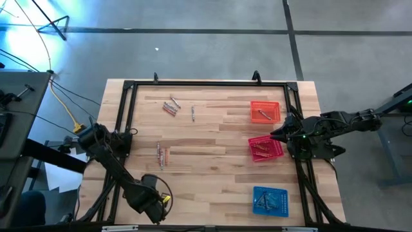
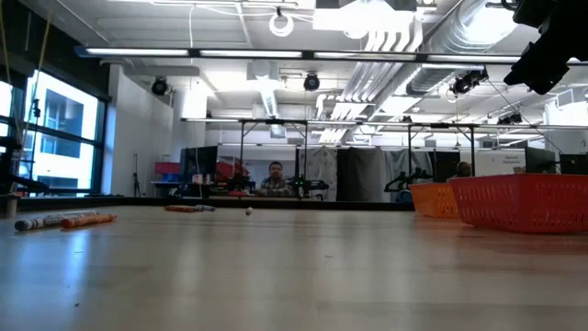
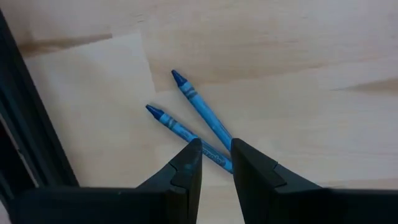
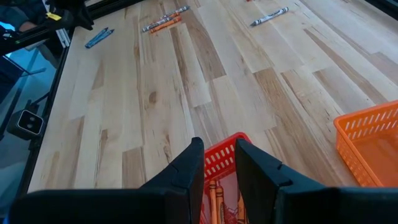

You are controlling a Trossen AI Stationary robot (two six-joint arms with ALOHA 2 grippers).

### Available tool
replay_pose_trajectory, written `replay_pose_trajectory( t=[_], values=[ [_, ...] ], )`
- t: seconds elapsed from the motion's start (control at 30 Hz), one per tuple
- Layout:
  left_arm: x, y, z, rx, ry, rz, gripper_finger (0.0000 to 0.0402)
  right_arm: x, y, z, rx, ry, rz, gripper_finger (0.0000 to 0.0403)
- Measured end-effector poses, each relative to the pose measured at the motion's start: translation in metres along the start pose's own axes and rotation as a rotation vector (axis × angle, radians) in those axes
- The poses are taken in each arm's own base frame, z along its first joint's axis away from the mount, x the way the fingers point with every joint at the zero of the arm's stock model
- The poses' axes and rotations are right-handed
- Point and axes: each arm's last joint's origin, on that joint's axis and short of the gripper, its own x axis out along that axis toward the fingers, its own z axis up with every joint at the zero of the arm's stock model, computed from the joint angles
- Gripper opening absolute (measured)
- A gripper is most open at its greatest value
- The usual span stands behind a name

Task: Sort crayons
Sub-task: Put the blue crayon into the blue bin

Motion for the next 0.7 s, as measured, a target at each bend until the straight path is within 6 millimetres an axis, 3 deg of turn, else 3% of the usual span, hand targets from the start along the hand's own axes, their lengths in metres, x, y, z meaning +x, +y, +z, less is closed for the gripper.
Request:
replay_pose_trajectory(
  t=[0.4,0.7],
  values=[
    [0.0,0.009,-0.001,0.131,-0.046,0.058,0.0074,0.0,0.0,0.0,0.0,0.0,0.0,0.0084],
    [0.001,0.014,-0.004,0.136,-0.066,0.059,0.0074,0.0,0.0,0.0,0.0,0.0,0.0,0.0084]
  ],
)
